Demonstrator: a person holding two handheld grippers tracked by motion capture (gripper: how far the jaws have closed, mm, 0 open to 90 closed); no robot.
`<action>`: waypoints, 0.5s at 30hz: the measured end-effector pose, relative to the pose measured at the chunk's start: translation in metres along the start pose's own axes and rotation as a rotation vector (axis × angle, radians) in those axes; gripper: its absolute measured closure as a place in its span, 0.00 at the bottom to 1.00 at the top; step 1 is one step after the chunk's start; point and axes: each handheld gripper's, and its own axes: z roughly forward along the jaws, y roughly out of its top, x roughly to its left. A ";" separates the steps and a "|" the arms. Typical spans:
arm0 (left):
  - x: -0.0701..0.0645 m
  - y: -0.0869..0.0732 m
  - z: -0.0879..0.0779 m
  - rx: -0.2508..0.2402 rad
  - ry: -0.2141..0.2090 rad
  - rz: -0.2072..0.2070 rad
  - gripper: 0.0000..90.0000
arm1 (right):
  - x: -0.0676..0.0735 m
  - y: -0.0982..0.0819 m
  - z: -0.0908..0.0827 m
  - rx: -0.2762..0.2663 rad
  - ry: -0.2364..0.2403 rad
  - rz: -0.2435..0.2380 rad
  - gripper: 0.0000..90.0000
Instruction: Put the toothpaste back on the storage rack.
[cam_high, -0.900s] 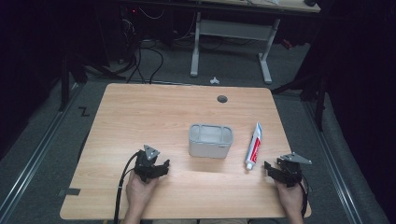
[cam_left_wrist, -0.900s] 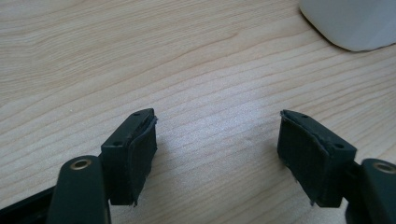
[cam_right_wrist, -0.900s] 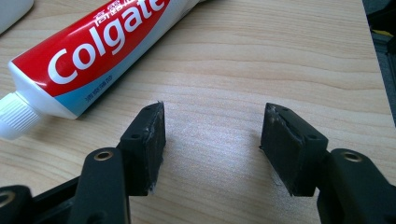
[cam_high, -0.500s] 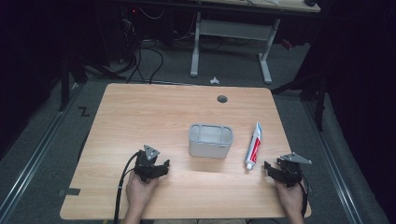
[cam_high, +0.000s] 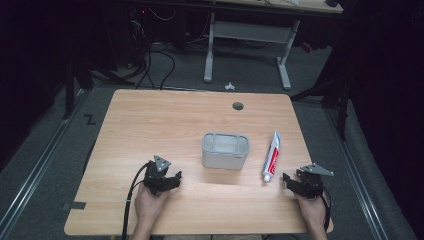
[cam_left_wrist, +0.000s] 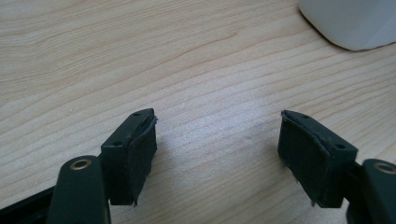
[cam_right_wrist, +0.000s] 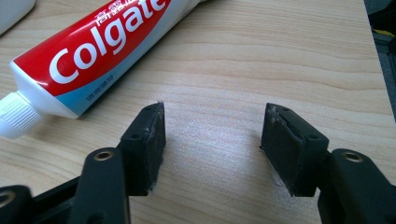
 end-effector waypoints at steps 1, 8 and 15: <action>0.000 0.000 0.000 0.000 0.001 0.001 0.32 | 0.000 0.000 0.000 -0.001 -0.003 0.001 0.46; 0.000 0.000 0.000 0.002 0.003 0.000 0.32 | 0.000 0.001 0.001 -0.003 -0.009 0.004 0.46; 0.000 0.000 0.000 0.002 0.003 -0.001 0.32 | 0.000 0.001 0.000 -0.002 -0.001 0.018 0.45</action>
